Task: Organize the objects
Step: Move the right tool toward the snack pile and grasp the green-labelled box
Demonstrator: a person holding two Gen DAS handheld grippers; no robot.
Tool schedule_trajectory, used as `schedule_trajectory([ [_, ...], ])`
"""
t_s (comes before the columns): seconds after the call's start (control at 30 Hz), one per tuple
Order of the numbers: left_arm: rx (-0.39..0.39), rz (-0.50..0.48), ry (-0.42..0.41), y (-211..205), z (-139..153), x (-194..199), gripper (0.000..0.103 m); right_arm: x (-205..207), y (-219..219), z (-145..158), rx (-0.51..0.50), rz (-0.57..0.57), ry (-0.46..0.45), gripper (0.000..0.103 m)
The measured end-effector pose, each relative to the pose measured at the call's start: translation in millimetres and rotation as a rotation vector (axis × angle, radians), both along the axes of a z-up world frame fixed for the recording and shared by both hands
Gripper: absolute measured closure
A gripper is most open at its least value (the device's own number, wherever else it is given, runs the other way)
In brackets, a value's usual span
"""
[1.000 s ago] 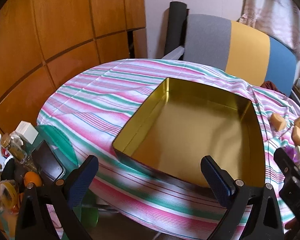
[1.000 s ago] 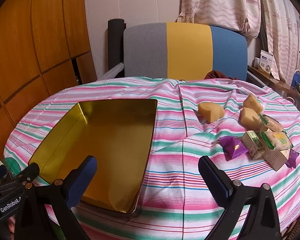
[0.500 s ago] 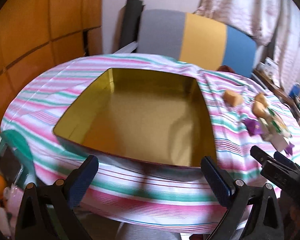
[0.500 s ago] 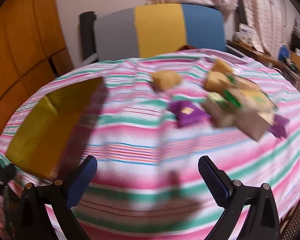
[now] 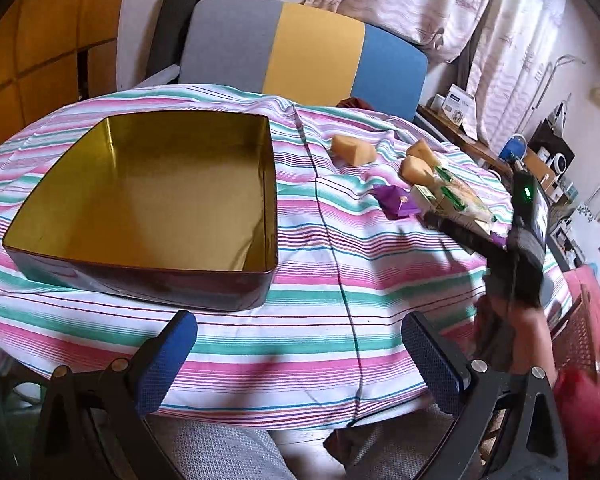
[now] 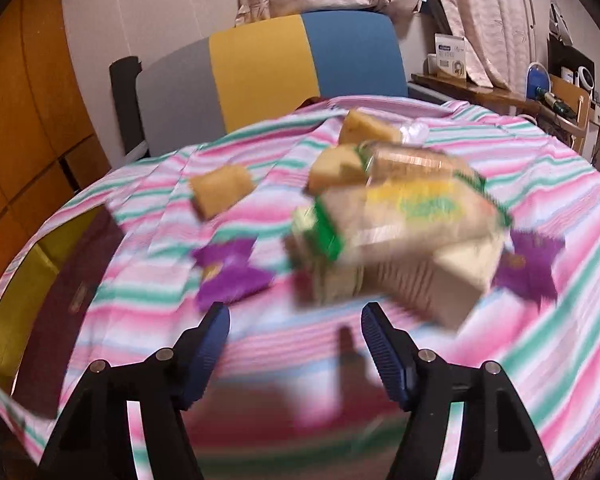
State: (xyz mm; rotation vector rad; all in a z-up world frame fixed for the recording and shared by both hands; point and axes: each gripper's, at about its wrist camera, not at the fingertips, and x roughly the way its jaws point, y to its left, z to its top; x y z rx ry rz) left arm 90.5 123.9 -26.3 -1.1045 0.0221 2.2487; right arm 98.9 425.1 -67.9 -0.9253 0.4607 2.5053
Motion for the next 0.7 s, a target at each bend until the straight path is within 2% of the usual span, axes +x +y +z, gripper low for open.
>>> schedule_trajectory([
  [0.07, -0.011, -0.005, -0.001, 1.3, -0.2, 2.0, 0.0, -11.8, 13.6, -0.5, 0.016, -0.008, -0.014, 0.033],
  [0.33, -0.049, -0.01, -0.018, 9.6, -5.3, 4.9, 0.0, -35.0, 46.0, -7.5, -0.068, -0.001, -0.012, 0.036],
  [0.47, -0.073, -0.004, -0.005, 19.4, -3.6, 2.0, 0.0, -44.0, 50.9, -16.6, -0.094, 0.013, -0.054, 0.065],
  [0.57, -0.066, -0.012, 0.012, 28.8, 2.7, -0.2, 0.0, -43.4, 50.0, -18.0, -0.096, 0.026, -0.043, 0.07],
  [0.7, -0.077, -0.01, 0.036, 49.3, 11.4, -8.0, 0.0, -35.8, 45.1, -18.1, -0.084, 0.02, -0.03, 0.07],
])
